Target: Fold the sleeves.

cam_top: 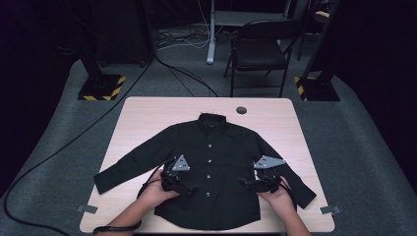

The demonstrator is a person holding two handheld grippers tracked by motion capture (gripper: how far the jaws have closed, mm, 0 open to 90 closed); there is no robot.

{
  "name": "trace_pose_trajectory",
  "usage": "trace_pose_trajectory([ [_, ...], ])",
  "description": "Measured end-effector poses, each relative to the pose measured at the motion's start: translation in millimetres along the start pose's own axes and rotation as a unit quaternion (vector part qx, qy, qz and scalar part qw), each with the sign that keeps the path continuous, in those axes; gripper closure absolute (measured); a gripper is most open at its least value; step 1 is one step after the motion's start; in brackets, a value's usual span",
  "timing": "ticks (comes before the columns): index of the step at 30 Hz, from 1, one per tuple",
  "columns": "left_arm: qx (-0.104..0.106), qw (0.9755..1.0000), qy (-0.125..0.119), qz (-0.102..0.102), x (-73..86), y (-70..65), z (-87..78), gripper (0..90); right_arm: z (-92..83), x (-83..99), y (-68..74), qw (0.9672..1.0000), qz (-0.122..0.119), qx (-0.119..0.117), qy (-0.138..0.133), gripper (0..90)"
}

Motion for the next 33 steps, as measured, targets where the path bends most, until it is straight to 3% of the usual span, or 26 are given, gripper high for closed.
trace_pose_trajectory([
  [33, 0.000, 1.0000, 0.000, 0.000, 0.0, 0.0, 0.0, 1.3, -21.5, 3.9, -19.2, 0.9989, 0.033, 0.027, -0.020, 35.7],
])
Point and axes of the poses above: each handheld gripper's, and its own axes: z roughly forward along the jaws, x roughly out of its underside, y roughly to its left, the point moved 1 cm from there along z, roughly forward along the jaws, and after that the axes turned 7 degrees about -x, right-handed, at the moved point
